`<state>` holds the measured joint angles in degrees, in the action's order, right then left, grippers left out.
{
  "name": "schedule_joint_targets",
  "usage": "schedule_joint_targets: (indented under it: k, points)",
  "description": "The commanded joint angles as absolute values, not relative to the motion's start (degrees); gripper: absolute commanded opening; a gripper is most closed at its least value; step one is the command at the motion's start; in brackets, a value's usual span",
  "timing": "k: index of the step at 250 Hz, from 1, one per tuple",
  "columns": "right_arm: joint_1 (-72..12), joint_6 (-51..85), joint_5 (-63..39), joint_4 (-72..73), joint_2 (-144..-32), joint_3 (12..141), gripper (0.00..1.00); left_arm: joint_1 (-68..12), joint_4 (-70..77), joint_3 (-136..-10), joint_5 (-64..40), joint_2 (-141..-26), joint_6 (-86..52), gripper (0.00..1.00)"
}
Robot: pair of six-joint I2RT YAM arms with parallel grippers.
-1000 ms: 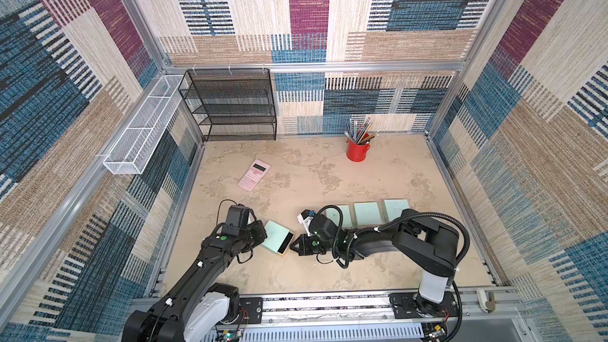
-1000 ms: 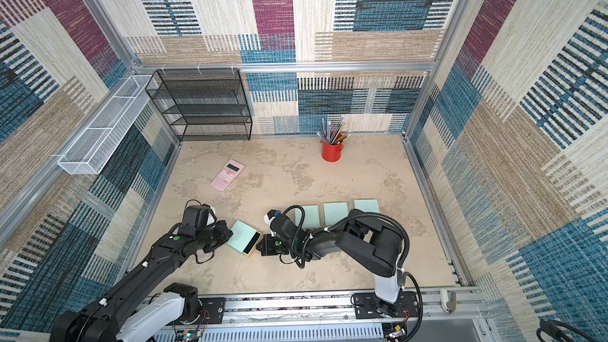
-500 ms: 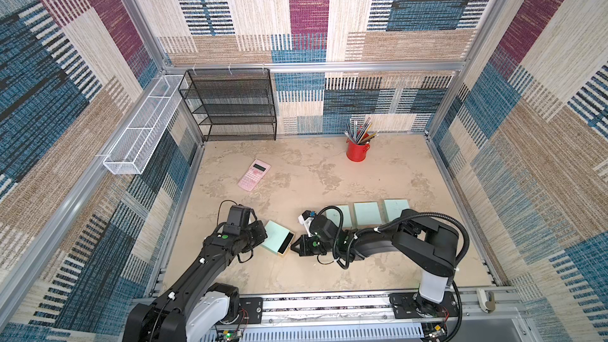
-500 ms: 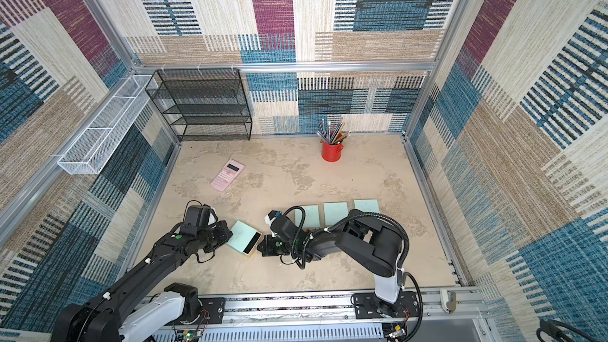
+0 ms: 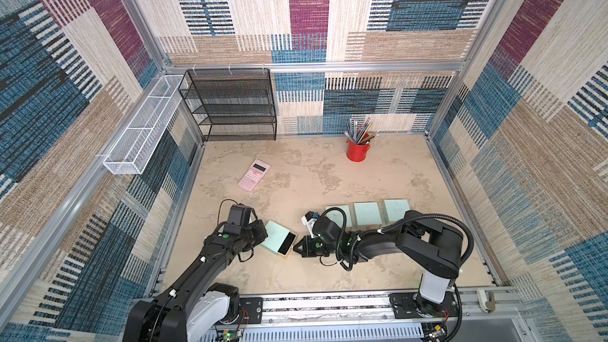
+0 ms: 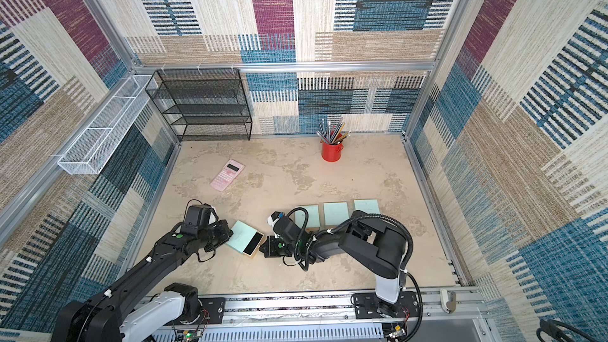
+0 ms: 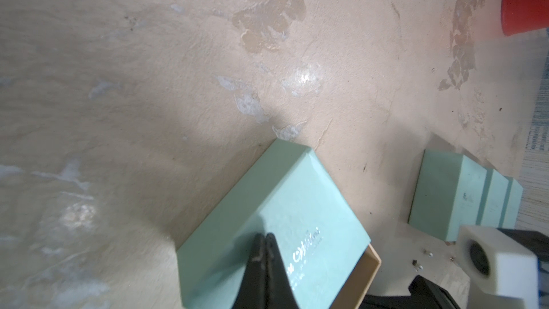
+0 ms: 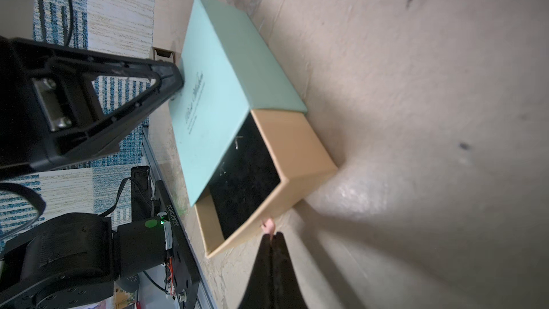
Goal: Take out the earrings from the drawer-style jewelry box
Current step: Open the drawer in the jewelry box.
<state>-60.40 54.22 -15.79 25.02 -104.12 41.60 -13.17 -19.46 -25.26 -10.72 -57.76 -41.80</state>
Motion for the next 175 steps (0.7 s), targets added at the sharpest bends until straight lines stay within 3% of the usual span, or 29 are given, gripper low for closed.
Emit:
schedule_joint_targets:
  k: [1, 175]
  points:
    - [-60.43, 55.29, -14.42, 25.12, -103.34, 40.81, 0.0, -13.12, -22.5, -24.62, -8.79, -58.18, -40.28, 0.0]
    - [-61.48, 57.12, -12.01, 24.48, -99.82, 37.01, 0.0, -13.12, -22.35, -24.75, -9.12, -58.1, -40.28, 0.0]
